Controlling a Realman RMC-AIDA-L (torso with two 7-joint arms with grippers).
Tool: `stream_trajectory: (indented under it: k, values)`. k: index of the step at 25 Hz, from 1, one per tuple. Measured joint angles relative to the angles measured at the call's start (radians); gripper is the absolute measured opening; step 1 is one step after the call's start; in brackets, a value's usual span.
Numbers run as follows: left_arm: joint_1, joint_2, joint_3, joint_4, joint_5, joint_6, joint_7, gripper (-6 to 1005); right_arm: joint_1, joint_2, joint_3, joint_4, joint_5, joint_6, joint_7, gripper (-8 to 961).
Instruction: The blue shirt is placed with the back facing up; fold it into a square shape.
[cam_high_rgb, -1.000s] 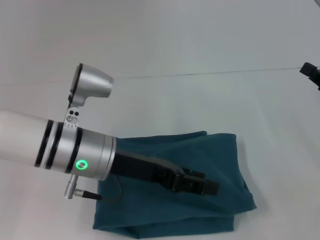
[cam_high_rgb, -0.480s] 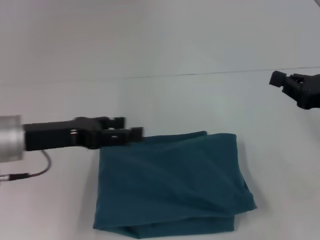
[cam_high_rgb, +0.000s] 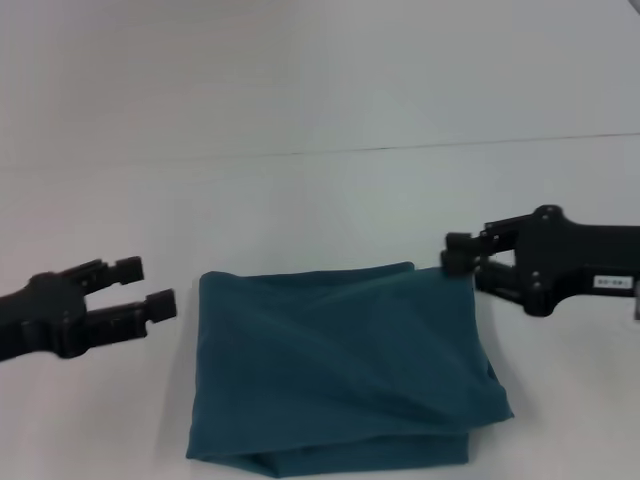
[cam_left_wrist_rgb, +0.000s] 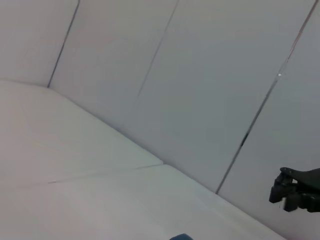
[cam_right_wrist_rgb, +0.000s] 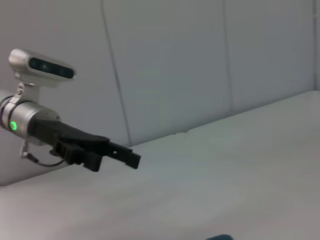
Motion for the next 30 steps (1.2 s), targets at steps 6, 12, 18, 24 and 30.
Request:
stream_trajectory:
  k: [6, 12, 18, 24, 30]
  values:
    - [0.033, 0.000, -0.027, -0.020, 0.004, 0.003, 0.018, 937, 0.073, 0.006, -0.141, 0.113, -0.034, 0.072, -0.016, 166]
    - [0.037, -0.007, -0.027, -0.021, 0.006, -0.002, 0.020, 937, 0.130, 0.004, -0.255, 0.182, -0.127, 0.137, 0.001, 449]
    - [0.049, -0.008, -0.030, -0.021, 0.008, -0.030, 0.056, 937, 0.131, -0.007, -0.244, 0.039, -0.221, 0.062, 0.146, 601]
    - [0.060, -0.013, -0.031, -0.037, 0.009, -0.046, 0.092, 937, 0.154, 0.004, -0.265, -0.047, -0.391, 0.030, 0.261, 579]
    - [0.064, -0.013, -0.033, -0.058, 0.010, -0.057, 0.115, 937, 0.217, 0.006, -0.322, 0.019, -0.507, 0.084, 0.355, 333]
